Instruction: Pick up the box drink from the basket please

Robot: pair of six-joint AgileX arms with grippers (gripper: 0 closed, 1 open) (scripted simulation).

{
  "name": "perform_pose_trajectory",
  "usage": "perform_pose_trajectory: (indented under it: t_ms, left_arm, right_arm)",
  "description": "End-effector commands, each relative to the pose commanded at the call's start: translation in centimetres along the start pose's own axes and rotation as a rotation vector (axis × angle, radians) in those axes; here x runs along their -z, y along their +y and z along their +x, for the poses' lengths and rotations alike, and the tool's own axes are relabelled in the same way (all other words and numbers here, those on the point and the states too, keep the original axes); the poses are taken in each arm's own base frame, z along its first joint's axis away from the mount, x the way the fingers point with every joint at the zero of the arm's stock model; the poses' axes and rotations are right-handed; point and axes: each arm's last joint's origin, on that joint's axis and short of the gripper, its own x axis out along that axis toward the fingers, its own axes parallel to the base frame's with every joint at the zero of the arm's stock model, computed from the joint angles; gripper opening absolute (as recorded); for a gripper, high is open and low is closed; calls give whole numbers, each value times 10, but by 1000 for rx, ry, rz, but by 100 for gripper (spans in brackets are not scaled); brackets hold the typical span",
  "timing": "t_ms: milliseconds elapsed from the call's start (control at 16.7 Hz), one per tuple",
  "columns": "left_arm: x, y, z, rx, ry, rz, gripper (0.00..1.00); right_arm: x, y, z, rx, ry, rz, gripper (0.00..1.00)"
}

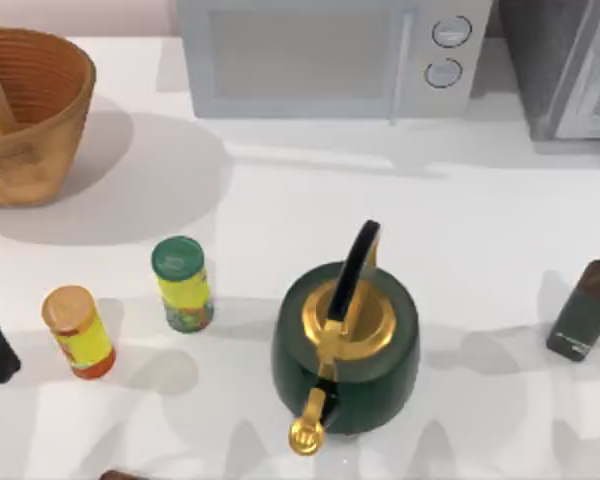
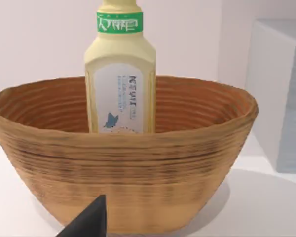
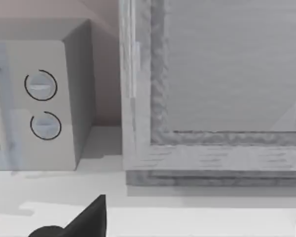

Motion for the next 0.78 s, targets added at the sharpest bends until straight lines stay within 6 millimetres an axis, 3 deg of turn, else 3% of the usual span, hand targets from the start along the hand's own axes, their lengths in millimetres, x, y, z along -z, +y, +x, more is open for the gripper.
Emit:
perform_pose_trajectory:
  t_ms: [240,480,780]
  left_arm:
    - [-7,0,1,3,-20,-1,100]
    - [-42,1,8,17,-107,-4,100]
    - [-86,6,46,35,-187,-2,100]
  right_arm:
    - [0,0,0,0,0,0,100]
    - [0,0,0,0,0,0,100]
    - [0,0,0,0,0,0,100]
